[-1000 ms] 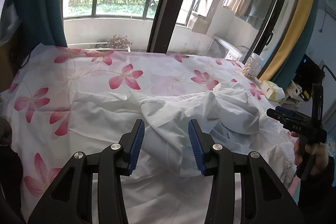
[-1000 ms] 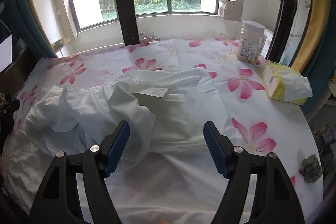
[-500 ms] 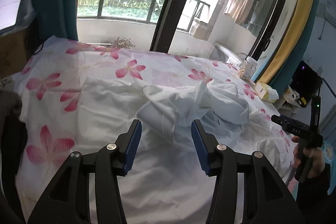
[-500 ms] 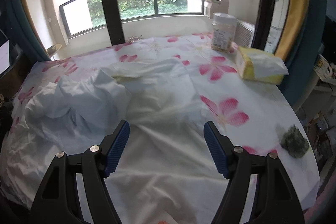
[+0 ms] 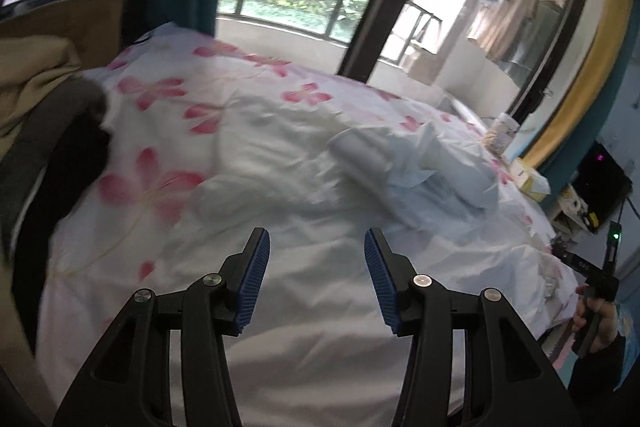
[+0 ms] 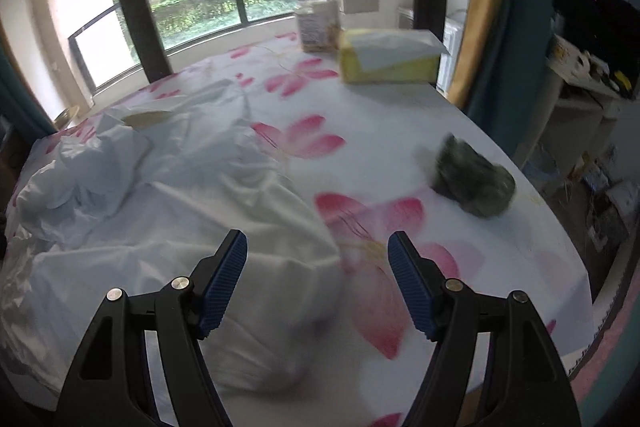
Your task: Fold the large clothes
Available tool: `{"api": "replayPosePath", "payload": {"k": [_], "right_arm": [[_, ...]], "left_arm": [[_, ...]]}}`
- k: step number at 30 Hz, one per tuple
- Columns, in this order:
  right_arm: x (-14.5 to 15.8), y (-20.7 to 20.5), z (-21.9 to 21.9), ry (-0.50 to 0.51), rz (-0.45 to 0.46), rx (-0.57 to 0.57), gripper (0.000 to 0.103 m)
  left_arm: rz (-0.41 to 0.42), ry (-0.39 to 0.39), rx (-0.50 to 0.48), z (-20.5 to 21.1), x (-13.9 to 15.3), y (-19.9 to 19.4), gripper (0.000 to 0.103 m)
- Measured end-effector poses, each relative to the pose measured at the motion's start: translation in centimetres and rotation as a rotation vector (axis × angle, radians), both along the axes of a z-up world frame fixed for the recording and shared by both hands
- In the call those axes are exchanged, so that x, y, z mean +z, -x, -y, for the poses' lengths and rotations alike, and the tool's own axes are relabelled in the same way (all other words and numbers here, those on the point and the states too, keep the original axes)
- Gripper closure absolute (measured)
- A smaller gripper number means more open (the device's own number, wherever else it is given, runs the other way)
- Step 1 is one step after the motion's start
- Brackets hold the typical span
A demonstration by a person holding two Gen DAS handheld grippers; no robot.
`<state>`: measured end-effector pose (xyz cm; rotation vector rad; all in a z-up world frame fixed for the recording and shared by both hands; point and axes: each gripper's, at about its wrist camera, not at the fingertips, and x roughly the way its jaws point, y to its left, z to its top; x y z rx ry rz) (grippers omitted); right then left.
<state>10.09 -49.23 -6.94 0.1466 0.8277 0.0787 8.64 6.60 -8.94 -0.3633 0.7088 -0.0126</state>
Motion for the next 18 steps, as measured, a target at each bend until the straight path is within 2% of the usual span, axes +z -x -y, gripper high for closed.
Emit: {"api": "replayPosePath", "payload": {"k": [4,7,9,15,17,18], "right_arm": [[-0.9,0.7,0.3,-0.026,-0.019,0.011,0.030],[-1.3,1.3,-0.1,-0.034,-0.022,0.030,0.030],[-1.6,1.8,-0.4,-0.043,-0.024,0.045,0.031],[-2.1,2.9,-1.7,0.002,-0.008,0.067,0.042],[-2.1,3.0,-1.9,0.014,-0.005,0.068,0.048],[-2.2,3.0,-2.1,0.039,-0.001,0.071,0.055]], "left_arm": [[-0.033,-0.004,0.060,-1.7,-0.8,2.1,0.050],[-0.059,0.016,0.106,-3.1,-1.4,3.7,0.041],[-0.078,0.010,0.121,-3.4,-1.9,4.4,0.040],[-0.132,0.009,0.145,-4.2,-3.6,6.6,0.040],[-0.145,-0.001,0.144,-4.2,-4.1,7.1,0.040],[-0.150,-0.004,0.138,-4.1,-4.2,7.1,0.040]]}}
